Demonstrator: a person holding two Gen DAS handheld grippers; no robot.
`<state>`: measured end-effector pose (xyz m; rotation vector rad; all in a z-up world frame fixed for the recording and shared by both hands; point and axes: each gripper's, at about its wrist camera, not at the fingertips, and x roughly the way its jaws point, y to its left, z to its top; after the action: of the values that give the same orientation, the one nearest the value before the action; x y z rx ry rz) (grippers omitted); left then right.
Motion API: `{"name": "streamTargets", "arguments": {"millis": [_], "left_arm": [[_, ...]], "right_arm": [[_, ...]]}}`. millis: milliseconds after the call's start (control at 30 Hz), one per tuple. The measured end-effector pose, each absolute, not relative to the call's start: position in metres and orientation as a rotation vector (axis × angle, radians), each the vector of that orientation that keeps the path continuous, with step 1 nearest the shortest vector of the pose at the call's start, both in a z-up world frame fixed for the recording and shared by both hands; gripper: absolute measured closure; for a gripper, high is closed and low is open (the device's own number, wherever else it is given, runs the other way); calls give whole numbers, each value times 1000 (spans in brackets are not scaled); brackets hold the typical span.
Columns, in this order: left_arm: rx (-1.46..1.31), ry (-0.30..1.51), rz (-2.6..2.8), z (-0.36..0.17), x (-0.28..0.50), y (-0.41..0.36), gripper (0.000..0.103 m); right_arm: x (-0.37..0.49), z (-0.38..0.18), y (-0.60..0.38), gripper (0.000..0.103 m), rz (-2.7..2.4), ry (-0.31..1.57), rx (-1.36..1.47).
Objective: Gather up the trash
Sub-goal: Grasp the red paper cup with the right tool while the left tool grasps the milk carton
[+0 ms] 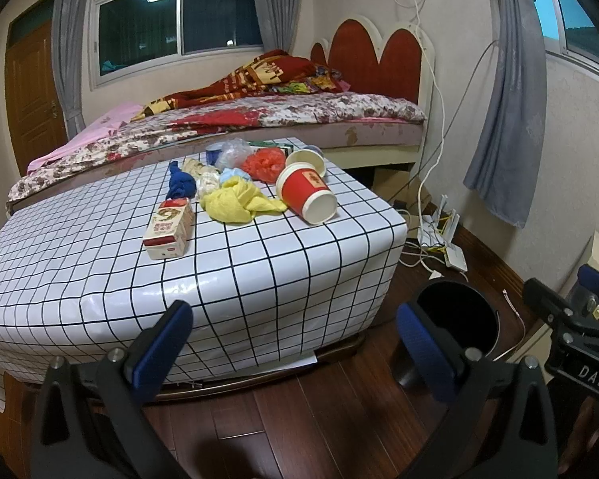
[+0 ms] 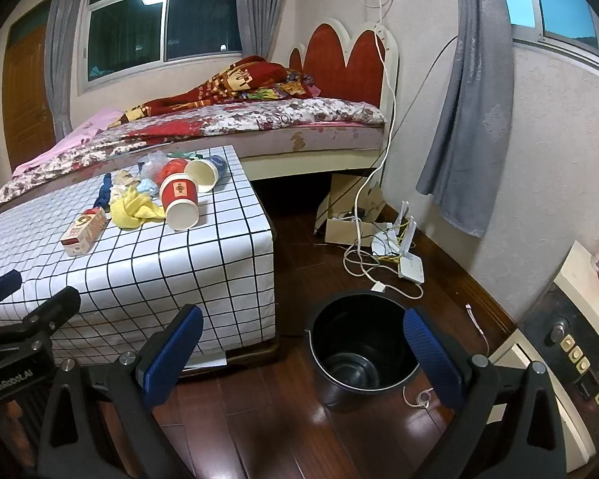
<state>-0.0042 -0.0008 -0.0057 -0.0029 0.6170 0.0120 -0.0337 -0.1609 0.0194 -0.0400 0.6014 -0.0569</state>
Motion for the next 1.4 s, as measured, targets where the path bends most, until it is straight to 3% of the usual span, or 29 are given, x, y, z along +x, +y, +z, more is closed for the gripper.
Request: {"name": "streamTargets", "arguments": {"millis": [433, 933, 1200, 1400], "left_arm": [[7, 608, 31, -8, 3, 8, 0], [-76, 646, 199, -33, 74, 118, 1], [-131, 649, 262, -49, 122, 154, 5], [-124, 677, 264, -61, 152, 162, 13]], "right_arm": [[-21, 16, -155, 1, 77, 613, -22], [89, -7, -80, 1, 320, 652, -111], [167, -20, -32, 17, 360, 655, -148], [207, -35, -21, 20, 355, 699, -150]]}}
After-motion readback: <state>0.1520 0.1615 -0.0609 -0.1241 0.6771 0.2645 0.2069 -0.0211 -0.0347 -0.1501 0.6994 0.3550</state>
